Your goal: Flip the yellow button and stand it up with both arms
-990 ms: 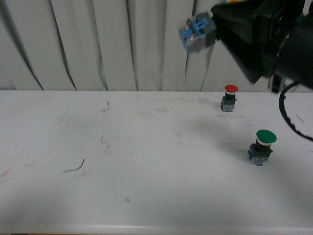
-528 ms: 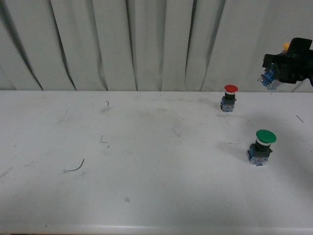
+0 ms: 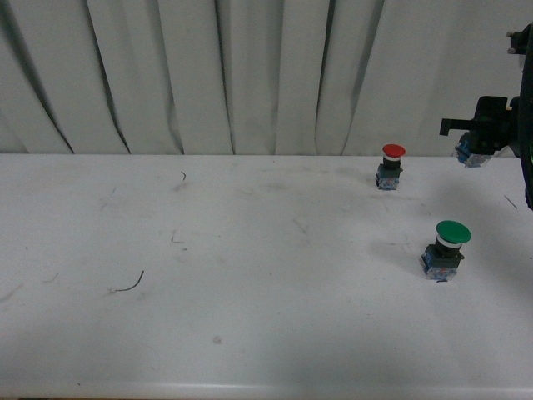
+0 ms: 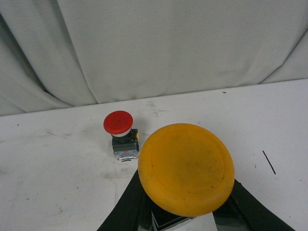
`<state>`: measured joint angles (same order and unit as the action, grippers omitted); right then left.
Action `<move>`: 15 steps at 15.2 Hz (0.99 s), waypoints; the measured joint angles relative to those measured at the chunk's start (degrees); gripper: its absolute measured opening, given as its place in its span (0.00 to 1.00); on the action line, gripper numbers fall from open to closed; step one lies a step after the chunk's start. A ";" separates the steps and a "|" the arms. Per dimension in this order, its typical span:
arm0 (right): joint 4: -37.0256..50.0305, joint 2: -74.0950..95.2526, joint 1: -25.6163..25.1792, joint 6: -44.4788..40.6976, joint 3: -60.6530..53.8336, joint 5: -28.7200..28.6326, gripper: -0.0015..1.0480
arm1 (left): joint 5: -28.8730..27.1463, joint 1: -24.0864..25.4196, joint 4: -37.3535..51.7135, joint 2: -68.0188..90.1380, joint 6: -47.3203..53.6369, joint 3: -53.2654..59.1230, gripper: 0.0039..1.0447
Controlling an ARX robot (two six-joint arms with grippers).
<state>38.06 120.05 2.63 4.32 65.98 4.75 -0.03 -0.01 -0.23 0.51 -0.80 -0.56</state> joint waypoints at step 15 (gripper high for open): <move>-15.67 17.55 5.92 5.55 18.58 7.91 0.28 | 0.00 0.00 0.00 0.00 0.00 0.00 0.94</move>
<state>22.39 137.60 8.56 9.87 84.55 12.67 -0.03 -0.01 -0.23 0.51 -0.80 -0.56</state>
